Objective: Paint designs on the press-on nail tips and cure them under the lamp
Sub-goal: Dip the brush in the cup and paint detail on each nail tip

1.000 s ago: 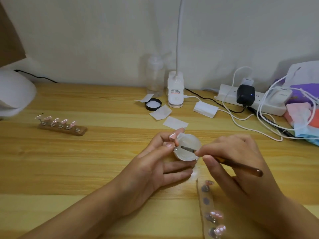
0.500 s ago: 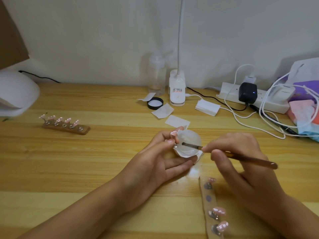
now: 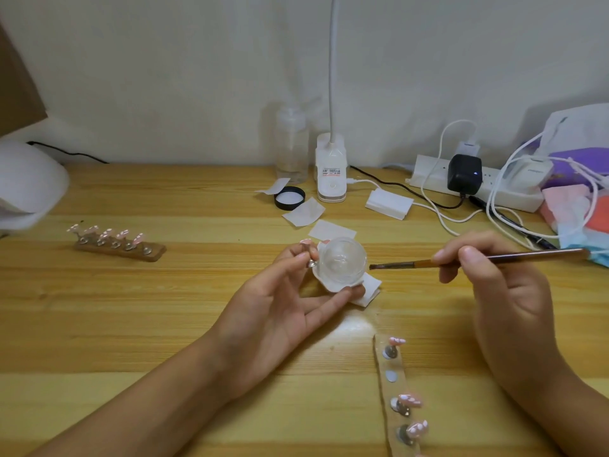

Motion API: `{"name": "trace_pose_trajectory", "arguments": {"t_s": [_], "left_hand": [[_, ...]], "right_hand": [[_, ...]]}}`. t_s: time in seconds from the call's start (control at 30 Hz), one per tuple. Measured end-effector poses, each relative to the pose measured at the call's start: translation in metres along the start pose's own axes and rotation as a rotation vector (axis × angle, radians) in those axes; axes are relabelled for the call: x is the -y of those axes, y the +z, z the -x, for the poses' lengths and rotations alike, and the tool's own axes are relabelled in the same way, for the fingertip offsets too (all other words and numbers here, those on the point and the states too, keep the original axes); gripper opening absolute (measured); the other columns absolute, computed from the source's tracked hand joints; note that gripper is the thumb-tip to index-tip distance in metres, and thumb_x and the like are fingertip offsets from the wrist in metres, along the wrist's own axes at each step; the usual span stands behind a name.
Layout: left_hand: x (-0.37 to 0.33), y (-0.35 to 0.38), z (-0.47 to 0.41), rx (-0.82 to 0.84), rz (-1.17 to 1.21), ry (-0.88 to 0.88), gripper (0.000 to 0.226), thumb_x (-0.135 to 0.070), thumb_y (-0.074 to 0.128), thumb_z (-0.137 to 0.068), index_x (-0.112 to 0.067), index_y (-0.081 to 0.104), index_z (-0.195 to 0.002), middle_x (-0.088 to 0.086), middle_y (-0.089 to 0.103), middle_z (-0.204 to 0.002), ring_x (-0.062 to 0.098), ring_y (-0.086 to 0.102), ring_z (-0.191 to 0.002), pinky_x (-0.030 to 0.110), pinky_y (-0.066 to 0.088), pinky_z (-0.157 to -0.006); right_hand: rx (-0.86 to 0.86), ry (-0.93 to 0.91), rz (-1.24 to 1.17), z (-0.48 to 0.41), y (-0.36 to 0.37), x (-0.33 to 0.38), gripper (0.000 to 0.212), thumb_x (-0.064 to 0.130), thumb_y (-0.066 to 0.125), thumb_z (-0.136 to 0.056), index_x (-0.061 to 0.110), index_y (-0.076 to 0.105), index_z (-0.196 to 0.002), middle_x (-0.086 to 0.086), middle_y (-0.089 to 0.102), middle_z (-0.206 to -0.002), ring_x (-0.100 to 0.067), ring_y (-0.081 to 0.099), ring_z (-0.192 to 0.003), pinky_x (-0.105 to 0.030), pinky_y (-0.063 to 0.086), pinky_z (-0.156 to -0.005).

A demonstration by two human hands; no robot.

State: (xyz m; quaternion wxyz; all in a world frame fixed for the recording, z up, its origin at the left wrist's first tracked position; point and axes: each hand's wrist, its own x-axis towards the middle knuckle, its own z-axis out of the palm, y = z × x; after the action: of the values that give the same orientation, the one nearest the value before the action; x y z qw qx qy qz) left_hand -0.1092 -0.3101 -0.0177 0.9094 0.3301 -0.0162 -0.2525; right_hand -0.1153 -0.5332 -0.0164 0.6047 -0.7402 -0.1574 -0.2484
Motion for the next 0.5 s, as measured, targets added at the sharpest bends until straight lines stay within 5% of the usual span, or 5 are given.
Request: {"name": "trace_pose_trajectory", "arguments": {"t_s": [0.2,0.5], "left_hand": [[-0.001,-0.0008,-0.0021,-0.017,0.008,-0.023,0.006,-0.013,0.058,-0.086,-0.011,0.056,-0.091,0.006,0.062,-0.12,0.058,0.053,-0.115,0.049,0.042,-0.104],[-0.0022,0.0006,-0.0048,-0.033,0.008,-0.036,0.003,-0.013,0.057,-0.086,-0.013,0.058,-0.089,0.006,0.064,-0.115,0.055,0.055,-0.116,0.051,0.039,-0.107]], "right_hand": [[-0.026,0.051,-0.098,-0.0018,0.0014,0.0016,0.024,0.006,0.044,-0.086,0.017,0.063,-0.097,0.01,0.065,-0.087,-0.004,0.061,-0.079,-0.011,0.046,-0.071],[0.074,0.05,-0.039,-0.001,0.0013,0.0002,0.019,0.008,0.048,-0.078,0.018,0.063,-0.08,0.012,0.065,-0.084,-0.003,0.059,-0.086,-0.014,0.046,-0.08]]}}
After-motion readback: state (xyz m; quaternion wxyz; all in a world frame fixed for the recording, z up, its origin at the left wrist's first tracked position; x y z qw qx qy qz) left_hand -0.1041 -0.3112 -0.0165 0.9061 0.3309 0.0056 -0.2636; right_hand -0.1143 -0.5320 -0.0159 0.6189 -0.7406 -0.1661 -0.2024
